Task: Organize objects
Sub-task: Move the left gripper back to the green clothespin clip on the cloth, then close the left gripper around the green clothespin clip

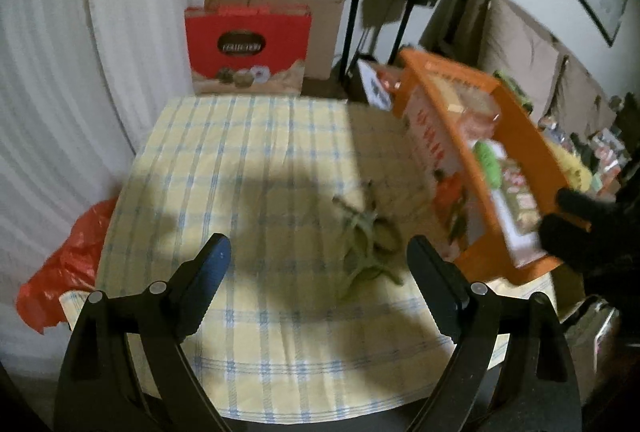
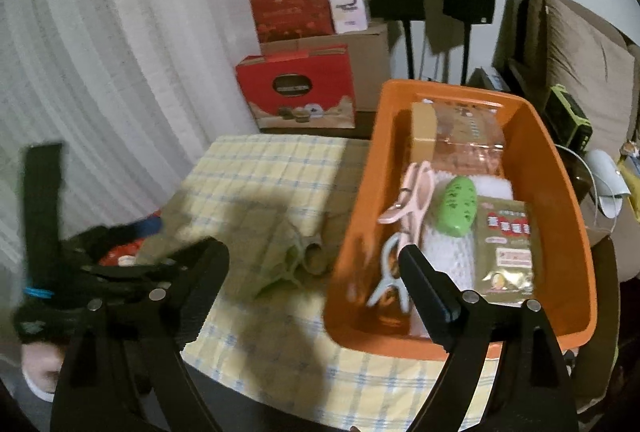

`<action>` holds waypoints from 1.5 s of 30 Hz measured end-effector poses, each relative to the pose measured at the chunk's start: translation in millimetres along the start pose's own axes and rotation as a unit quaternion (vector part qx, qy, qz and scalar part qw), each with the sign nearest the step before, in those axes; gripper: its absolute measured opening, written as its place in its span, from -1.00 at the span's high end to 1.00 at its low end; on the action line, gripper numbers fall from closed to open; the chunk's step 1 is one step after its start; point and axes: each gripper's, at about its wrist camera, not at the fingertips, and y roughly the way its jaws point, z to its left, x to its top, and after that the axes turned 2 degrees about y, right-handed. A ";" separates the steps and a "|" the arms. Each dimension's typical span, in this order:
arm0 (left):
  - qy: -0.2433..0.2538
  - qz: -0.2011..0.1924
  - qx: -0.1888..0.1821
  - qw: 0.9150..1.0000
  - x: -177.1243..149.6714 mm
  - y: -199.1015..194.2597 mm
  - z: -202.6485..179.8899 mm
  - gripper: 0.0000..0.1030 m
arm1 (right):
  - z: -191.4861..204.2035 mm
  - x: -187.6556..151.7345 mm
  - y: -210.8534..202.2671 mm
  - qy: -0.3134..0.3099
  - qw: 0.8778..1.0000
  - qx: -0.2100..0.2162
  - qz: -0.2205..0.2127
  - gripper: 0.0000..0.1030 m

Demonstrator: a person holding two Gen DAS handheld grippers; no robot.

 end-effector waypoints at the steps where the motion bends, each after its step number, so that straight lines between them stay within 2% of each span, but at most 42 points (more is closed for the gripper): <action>1: 0.004 0.007 0.006 1.000 -5.2 8.2 0.8 -0.72 | 2.8 -0.4 -0.8 -0.001 1.000 0.003 0.000 -0.71; 4: 0.013 0.022 0.014 1.000 -18.2 26.1 0.1 -0.72 | 9.7 -0.5 -3.2 -0.001 1.000 0.012 -0.001 -0.71; 9: 0.002 0.044 -0.005 0.999 -33.4 51.0 -5.5 -0.72 | 14.1 -1.5 -3.3 0.005 1.000 0.017 0.001 -0.70; 22: -0.019 0.053 0.009 0.998 -28.2 99.8 -28.1 -0.71 | -0.3 -3.6 -11.2 0.019 1.000 0.014 -0.009 -0.70; 28: -0.003 0.049 0.026 0.998 -26.3 110.5 -32.7 -0.52 | -8.4 -2.6 -9.4 0.020 1.000 0.003 -0.007 -0.70; 30: 0.000 0.048 0.022 0.999 -25.7 109.6 -32.2 -0.36 | -9.8 -2.7 -6.1 0.020 1.000 0.001 -0.004 -0.70; 32: 0.006 0.047 0.025 0.999 -25.6 107.6 -30.8 -0.09 | -9.8 -2.5 -3.0 0.018 1.000 -0.003 -0.001 -0.70; 40: 0.008 0.061 0.010 0.998 -30.8 94.2 -5.7 0.45 | 2.8 1.7 11.9 0.003 1.000 -0.002 0.014 -0.60; 45: -0.002 0.058 0.020 0.998 -38.0 84.3 20.5 0.47 | 20.3 7.8 27.2 -0.013 0.999 0.004 0.029 -0.50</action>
